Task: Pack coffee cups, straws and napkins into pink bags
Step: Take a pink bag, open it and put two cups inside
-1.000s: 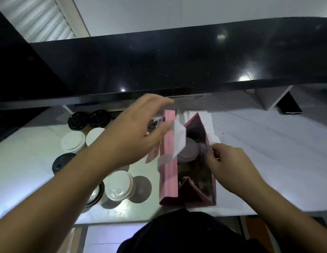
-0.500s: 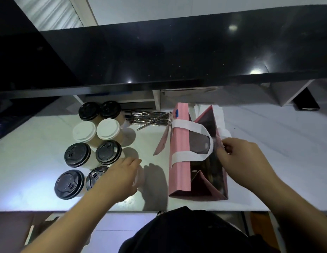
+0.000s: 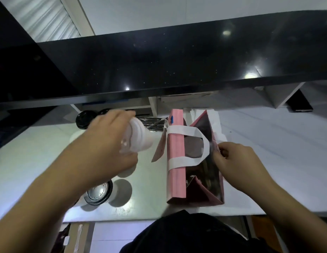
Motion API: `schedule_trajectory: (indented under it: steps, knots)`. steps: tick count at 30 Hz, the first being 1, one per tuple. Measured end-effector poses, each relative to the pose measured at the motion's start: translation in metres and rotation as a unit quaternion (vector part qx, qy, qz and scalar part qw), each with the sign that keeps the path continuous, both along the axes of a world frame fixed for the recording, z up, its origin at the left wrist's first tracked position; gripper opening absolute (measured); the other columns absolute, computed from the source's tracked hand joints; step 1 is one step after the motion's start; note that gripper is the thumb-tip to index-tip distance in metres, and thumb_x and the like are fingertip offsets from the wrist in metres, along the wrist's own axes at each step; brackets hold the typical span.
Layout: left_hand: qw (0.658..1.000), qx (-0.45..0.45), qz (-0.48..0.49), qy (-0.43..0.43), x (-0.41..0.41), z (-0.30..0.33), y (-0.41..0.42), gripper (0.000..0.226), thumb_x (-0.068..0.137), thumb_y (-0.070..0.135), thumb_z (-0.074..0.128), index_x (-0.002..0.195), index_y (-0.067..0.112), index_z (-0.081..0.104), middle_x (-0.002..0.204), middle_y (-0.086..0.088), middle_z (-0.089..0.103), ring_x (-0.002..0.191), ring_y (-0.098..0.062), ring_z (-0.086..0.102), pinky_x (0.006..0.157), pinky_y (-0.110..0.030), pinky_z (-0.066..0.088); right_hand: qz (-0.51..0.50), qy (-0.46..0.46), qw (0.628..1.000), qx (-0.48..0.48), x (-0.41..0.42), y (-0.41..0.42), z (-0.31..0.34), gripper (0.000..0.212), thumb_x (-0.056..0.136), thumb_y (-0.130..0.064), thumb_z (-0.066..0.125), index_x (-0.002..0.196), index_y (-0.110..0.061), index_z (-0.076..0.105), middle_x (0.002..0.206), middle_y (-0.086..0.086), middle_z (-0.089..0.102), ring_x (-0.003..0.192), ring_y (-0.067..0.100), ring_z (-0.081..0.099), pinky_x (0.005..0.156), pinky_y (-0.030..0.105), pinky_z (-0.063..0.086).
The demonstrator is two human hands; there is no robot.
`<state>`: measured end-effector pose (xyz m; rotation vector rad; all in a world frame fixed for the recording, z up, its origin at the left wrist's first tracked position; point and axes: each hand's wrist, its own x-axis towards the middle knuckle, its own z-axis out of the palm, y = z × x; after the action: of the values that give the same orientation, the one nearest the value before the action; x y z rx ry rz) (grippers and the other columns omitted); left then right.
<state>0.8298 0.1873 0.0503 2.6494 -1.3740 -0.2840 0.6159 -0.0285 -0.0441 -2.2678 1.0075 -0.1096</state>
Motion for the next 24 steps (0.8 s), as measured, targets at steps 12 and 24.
schedule_trajectory:
  steps: [12,24]
  knots:
    - [0.978,-0.038,-0.202,0.046,-0.061,0.024,-0.093,0.096,0.078,0.049,0.072,0.159,0.039,0.021,0.151,0.021,0.025,0.139,-0.006,0.033,0.103,-0.022,0.037,0.010,0.025,0.999,0.025,-0.014,-0.006,0.008,0.043,0.104,-0.044,0.047,0.072,-0.017,0.060,0.060,0.000,0.063,0.056,0.018,0.058,0.052,0.036,0.042]
    - [0.939,0.144,-0.308,0.058,-0.071,-0.070,-0.140,0.060,0.074,0.050,0.079,0.123,0.025,0.054,0.119,0.007,0.057,0.102,-0.018,0.062,0.084,-0.036,0.056,-0.011,0.029,0.999,0.017,-0.021,-0.016,0.006,0.041,0.102,-0.028,0.050,0.064,-0.012,0.046,0.056,0.003,0.052,0.055,0.022,0.048,0.051,0.036,0.032]
